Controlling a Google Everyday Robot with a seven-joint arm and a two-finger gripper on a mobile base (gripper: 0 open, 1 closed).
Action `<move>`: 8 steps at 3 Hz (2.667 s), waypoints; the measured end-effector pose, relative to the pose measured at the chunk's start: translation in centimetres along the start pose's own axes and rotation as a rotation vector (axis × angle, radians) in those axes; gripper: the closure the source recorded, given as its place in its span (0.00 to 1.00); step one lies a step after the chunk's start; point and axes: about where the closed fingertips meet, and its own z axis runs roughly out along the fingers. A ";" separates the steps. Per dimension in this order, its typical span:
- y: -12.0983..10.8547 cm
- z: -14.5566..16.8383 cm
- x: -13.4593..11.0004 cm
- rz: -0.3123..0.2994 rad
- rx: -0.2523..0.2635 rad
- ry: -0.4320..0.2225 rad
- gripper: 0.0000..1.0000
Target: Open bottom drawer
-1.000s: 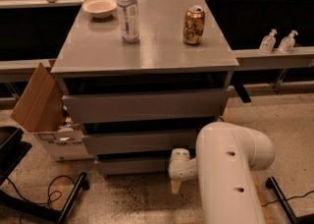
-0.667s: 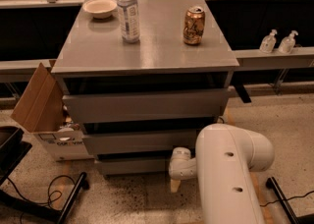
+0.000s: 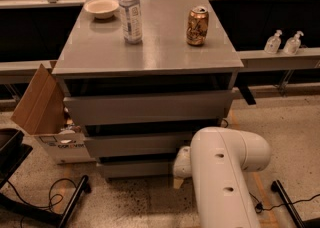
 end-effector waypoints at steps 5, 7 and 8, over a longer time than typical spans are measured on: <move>0.2 -1.8 0.9 0.013 -0.025 -0.035 1.00; 2.3 -3.5 0.8 -0.016 -0.052 -0.066 1.00; 5.2 -4.4 0.4 -0.040 -0.102 -0.093 1.00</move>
Offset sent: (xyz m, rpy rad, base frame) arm -0.0201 -0.0234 0.0179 0.0492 0.0137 0.0226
